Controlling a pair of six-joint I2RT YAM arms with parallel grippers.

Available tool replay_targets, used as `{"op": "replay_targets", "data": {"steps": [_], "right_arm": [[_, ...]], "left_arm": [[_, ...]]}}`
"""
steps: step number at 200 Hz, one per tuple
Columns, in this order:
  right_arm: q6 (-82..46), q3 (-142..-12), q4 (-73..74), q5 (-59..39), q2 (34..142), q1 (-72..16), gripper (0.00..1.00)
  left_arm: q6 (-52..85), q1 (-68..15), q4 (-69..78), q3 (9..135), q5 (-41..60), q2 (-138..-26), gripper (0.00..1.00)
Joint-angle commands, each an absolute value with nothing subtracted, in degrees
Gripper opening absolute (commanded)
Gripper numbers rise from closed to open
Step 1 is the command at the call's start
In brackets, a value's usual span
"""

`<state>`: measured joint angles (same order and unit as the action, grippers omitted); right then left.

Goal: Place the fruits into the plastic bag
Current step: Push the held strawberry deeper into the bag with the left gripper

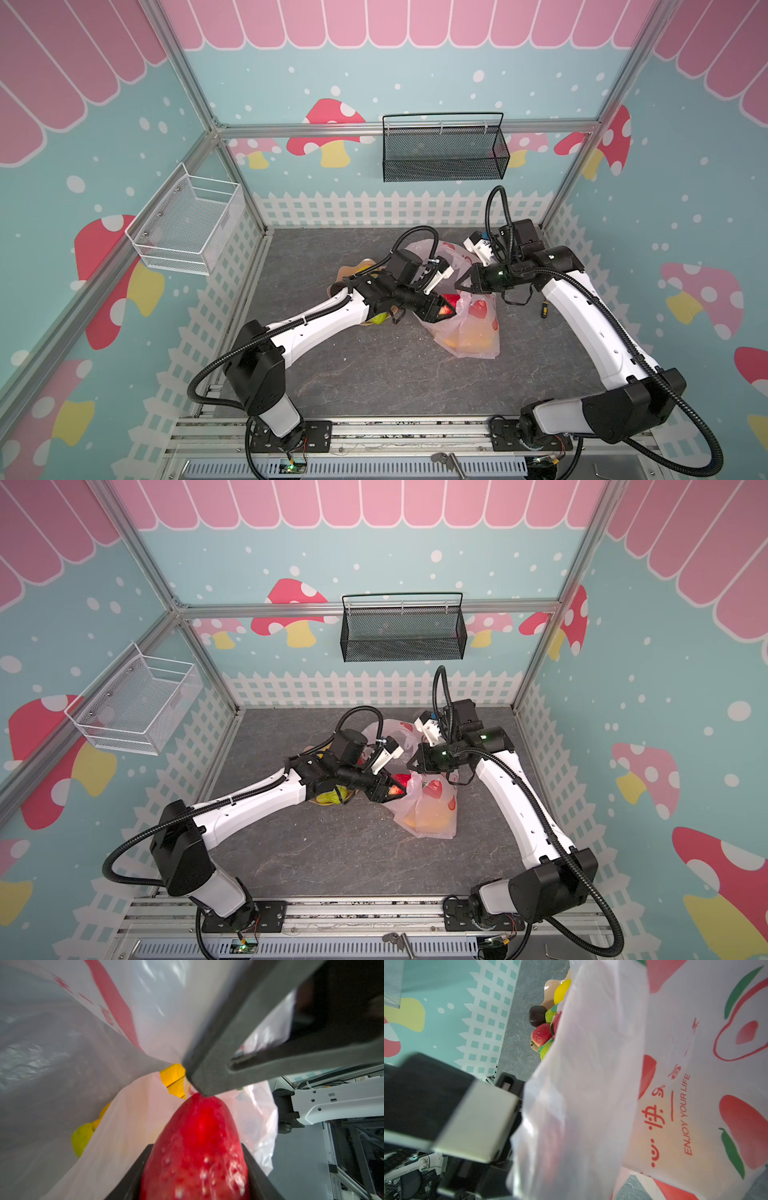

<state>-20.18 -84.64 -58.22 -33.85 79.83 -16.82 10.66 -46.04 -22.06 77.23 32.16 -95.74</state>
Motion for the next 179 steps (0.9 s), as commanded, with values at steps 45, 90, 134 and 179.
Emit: {"op": "replay_targets", "data": {"steps": [45,90,134,179], "right_arm": [[-20.5,-82.0,-56.6,-35.3,78.6,-16.5,0.00],[-20.8,-81.7,-56.7,-34.8,77.9,-16.5,0.00],[-20.7,-81.5,-57.2,-34.4,77.3,-16.5,0.00],[-20.5,-81.4,-57.2,-34.7,77.3,-16.5,0.00]], "left_arm": [[13.8,-43.8,-17.5,79.2,28.4,-99.3,0.19],[12.2,-40.9,-18.2,77.9,34.5,-94.8,0.20],[12.2,-36.8,-18.6,75.9,35.5,-91.1,0.18],[9.5,-35.7,-22.3,79.2,29.5,-93.0,0.17]]}}
